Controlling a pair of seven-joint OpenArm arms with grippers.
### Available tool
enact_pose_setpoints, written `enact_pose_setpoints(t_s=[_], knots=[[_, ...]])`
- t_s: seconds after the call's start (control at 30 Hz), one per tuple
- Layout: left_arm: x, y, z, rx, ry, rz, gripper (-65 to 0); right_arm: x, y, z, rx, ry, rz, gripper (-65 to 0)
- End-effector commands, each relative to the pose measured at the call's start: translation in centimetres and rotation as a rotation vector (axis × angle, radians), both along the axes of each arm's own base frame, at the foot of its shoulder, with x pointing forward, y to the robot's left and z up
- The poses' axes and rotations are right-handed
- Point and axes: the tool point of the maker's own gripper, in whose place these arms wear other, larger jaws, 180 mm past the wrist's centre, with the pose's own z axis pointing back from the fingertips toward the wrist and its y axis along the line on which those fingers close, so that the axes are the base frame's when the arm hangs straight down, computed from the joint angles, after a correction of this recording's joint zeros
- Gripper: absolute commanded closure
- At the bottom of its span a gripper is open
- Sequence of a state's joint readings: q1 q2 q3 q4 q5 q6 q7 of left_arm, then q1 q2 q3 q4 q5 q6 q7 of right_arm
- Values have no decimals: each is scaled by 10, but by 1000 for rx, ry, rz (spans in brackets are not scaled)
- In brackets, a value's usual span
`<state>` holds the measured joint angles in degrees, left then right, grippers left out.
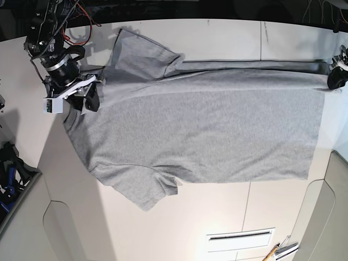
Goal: Fold the T-shirt properly
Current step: 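Drag the shirt by its shoulders toward the robot with both grippers, then regrasp the shirt edge near the printed HU letters with right gripper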
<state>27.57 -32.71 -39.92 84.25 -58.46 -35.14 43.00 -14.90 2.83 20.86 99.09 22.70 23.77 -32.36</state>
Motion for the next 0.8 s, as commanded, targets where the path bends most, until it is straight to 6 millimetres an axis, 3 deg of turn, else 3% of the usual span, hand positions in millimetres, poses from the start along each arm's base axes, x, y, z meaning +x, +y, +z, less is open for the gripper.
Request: enact_pose_setpoints(t_s=[0.0,0.1,0.23,0.37,0.6,0.77], knots=[[9,9,18,28,-51,-1,-274,7,1,14,15,-53,8,-315],[9,18,30,49,-83,10,-274,4,-1,22,14,-34,16,-314],[7,35,53,75,-132,48,-273,-4,-18,48,7,-52,-10,-314],[6,43,70,94,-167,51,-273,-33,-28,59,25,-38,-35,-312],[11,42,89,129,-210,34,-273,-107,-1,26,169,148,2,-312],[16,33,99,150,-233,-7,-273,-129,29,-14,288,275,16,-312]])
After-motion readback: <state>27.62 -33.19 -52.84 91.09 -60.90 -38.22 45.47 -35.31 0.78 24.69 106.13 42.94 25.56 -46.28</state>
